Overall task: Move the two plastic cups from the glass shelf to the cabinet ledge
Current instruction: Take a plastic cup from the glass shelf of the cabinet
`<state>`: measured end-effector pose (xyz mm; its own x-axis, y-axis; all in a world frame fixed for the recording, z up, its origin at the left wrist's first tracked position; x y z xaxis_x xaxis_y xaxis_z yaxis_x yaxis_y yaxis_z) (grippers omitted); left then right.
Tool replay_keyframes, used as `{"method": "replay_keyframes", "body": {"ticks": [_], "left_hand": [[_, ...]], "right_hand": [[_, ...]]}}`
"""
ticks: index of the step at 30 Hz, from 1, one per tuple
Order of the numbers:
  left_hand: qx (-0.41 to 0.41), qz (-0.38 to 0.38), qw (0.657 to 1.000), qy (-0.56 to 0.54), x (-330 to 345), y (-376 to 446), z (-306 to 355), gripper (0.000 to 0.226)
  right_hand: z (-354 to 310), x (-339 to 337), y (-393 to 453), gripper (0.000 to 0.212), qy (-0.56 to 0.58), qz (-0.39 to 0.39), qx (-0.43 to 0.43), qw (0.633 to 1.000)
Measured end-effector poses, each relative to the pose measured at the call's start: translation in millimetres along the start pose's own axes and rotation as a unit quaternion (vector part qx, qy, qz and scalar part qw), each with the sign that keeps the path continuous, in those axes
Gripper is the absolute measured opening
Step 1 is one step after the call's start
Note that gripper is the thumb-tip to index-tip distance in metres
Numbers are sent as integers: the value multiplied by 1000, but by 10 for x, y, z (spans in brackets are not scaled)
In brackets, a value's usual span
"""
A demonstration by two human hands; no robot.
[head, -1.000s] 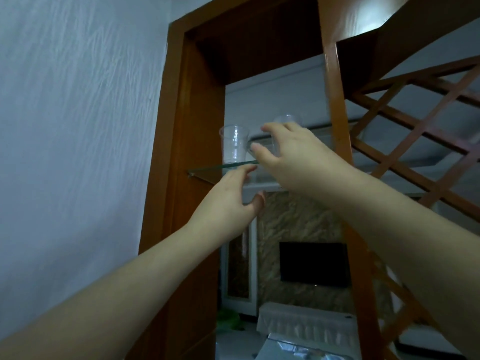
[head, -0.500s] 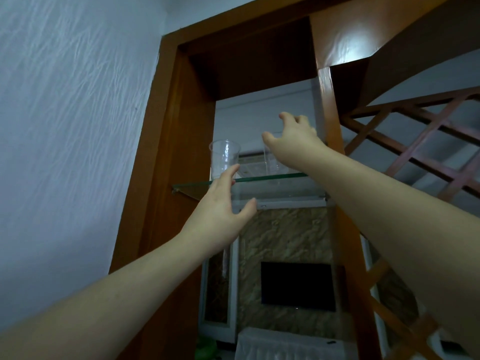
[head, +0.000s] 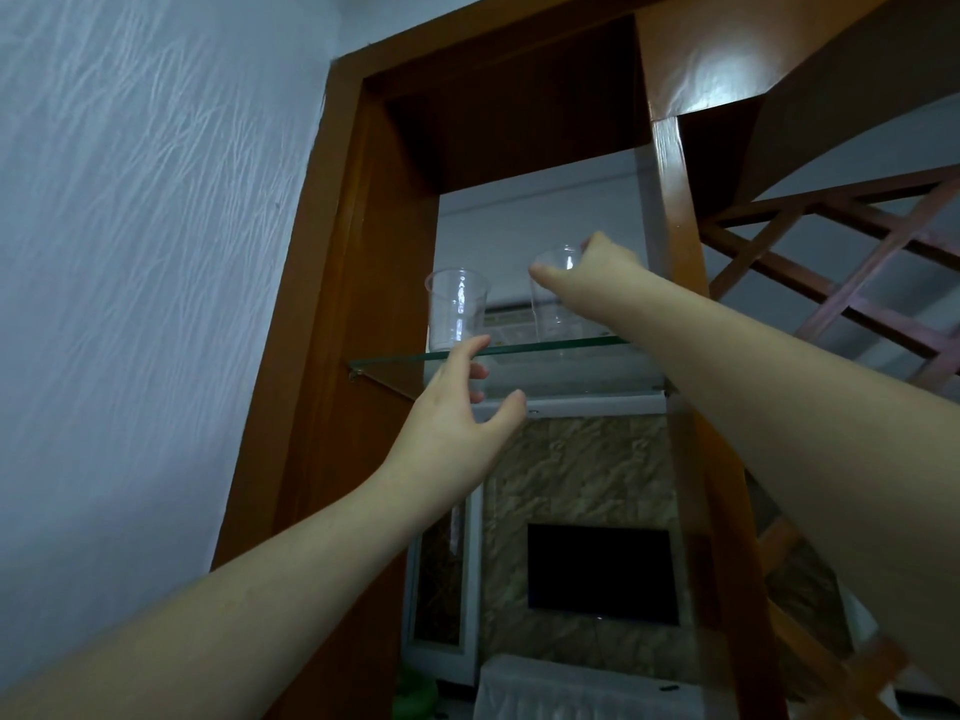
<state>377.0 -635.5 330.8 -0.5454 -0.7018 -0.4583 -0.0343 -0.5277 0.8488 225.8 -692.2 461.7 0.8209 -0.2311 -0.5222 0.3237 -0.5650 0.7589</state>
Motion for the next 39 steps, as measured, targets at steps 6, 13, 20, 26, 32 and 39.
{"method": "replay_keyframes", "body": {"ticks": [6,13,20,26,32,39], "left_hand": [[16,13,998,-61,-5,-125,79,66],[2,29,974,-225,-15,-409,148,86],[-15,-26,955,-296,102,-785,166,72],[-49,-93,958,-268,181,-1234,127,67],[-112,-136,937,-303,371,-1802,-65,62],[-160,-174,934,-268,531,-2487,-222,69]], "right_hand": [[-124,45,-289,74,132,-40,-99,985],[-98,189,-831,77,197,-85,-154,964],[-2,497,-1249,73,256,-148,-158,942],[170,779,-1709,73,284,-218,-146,922],[381,1139,-2169,73,330,-277,-107,896],[574,1641,-2792,65,416,-282,-34,864]]}}
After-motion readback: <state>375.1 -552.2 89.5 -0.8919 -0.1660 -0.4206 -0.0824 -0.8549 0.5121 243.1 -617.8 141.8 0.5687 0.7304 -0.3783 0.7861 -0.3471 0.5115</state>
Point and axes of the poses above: each hand's wrist, its own y-axis towards the middle knuckle, its own x-axis out of the palm, z = x × y, the point moved 5 cm from there along y, towards the middle knuckle, and after that the axes turned 15 degrees about -z, right-handed, at the moved point
